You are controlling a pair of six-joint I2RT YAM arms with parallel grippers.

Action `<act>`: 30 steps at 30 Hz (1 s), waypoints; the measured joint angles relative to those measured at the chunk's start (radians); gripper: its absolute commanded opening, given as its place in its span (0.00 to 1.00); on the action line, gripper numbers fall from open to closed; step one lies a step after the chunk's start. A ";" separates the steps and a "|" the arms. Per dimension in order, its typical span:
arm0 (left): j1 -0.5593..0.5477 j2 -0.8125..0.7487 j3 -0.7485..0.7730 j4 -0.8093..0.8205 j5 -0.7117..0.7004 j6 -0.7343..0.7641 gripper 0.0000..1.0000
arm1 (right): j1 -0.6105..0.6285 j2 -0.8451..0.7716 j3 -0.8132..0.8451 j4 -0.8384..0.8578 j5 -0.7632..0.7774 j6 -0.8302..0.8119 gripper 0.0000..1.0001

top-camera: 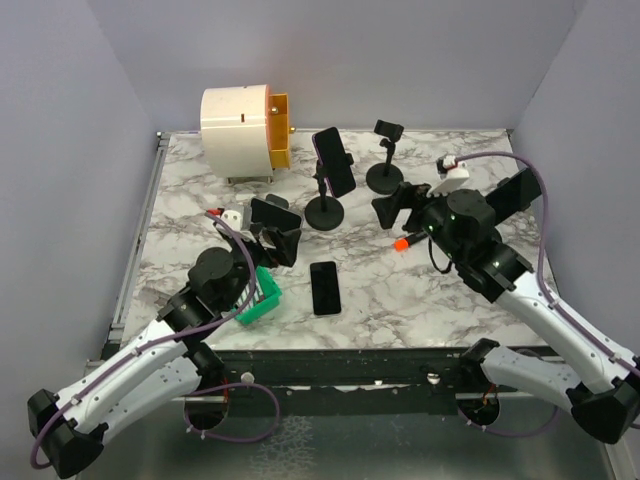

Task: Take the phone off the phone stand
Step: Pick up the phone stand with the phone at the center of the board.

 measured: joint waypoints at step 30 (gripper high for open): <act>0.357 0.694 0.548 0.182 0.551 -0.354 0.74 | 0.000 -0.328 -0.246 0.029 -0.180 0.008 1.00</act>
